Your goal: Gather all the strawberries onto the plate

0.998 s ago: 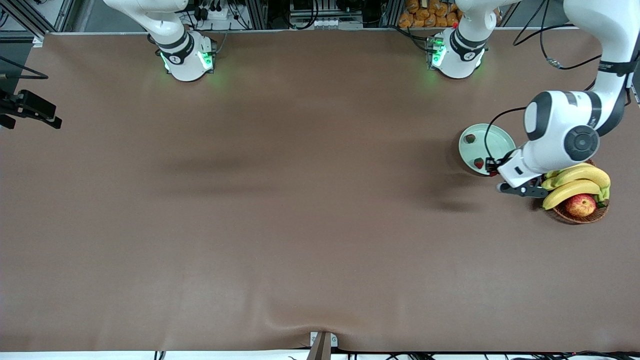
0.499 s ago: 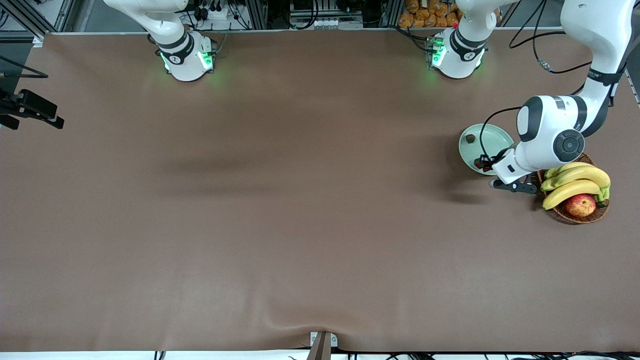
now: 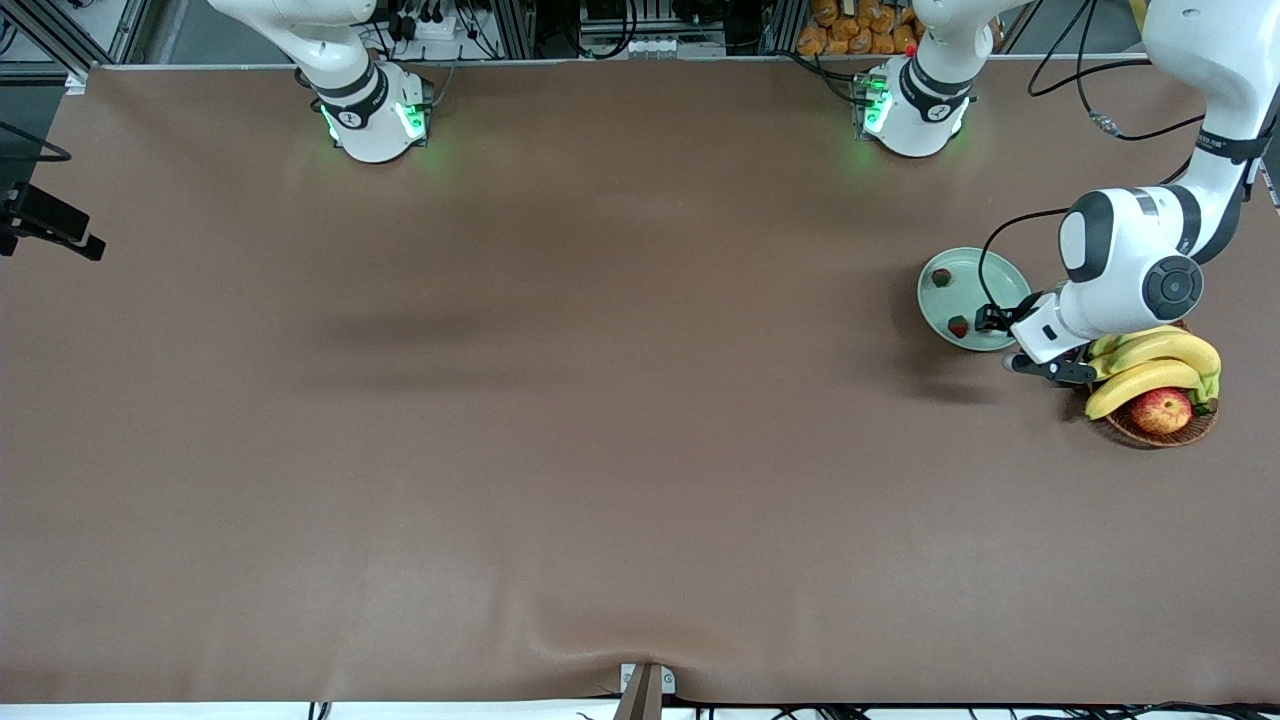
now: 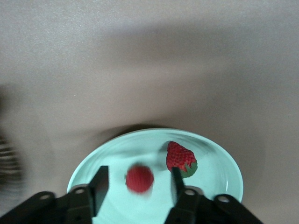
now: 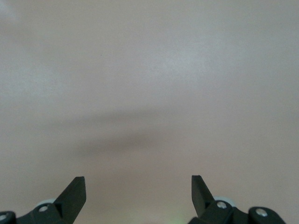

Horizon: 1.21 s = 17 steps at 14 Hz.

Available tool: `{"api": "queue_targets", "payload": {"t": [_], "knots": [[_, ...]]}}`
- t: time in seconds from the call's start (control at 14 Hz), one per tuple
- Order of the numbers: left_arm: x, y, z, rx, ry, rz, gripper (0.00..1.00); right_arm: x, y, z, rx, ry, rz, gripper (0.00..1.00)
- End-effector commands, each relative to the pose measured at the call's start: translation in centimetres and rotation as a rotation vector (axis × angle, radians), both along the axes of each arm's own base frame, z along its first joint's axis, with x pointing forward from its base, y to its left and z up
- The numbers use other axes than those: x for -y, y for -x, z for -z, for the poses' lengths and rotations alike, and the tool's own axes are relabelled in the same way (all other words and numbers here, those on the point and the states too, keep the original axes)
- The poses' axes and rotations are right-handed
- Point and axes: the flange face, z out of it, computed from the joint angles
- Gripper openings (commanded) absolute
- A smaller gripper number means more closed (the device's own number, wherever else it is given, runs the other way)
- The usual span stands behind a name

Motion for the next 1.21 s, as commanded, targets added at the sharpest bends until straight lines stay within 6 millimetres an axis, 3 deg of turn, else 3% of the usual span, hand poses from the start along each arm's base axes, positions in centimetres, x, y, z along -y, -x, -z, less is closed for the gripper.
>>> {"api": "queue_targets", "payload": {"t": [0.0, 0.21, 0.5, 0.71, 0.93, 1.14], "knots": [[0.1, -0.1, -0.4, 0.015, -0.012, 0.022, 1.0, 0.0, 0.3, -0.6, -0.003, -0.013, 0.032, 1.0], [0.6, -2.3, -1.8, 0.062, -0.014, 0.034, 1.0, -2.2, -0.3, -0.3, -0.005, -0.001, -0.008, 1.0], [1.1, -7.0, -5.7, 0.171, -0.031, 0.062, 1.0, -3.0, -0.6, 0.3, -0.02, -0.004, -0.025, 1.0], [1.4, -10.1, -7.6, 0.234, -0.044, 0.085, 1.0, -2.6, -0.7, 0.4, -0.013, -0.005, -0.028, 1.0], [2.2, -11.3, -8.7, 0.264, -0.053, 0.109, 1.0, -0.6, -0.4, -0.1, -0.001, -0.001, 0.009, 1.0], [3.9, -12.6, -9.5, 0.289, -0.048, 0.129, 1.0, -0.6, -0.2, -0.3, -0.003, -0.001, 0.018, 1.0]]}}
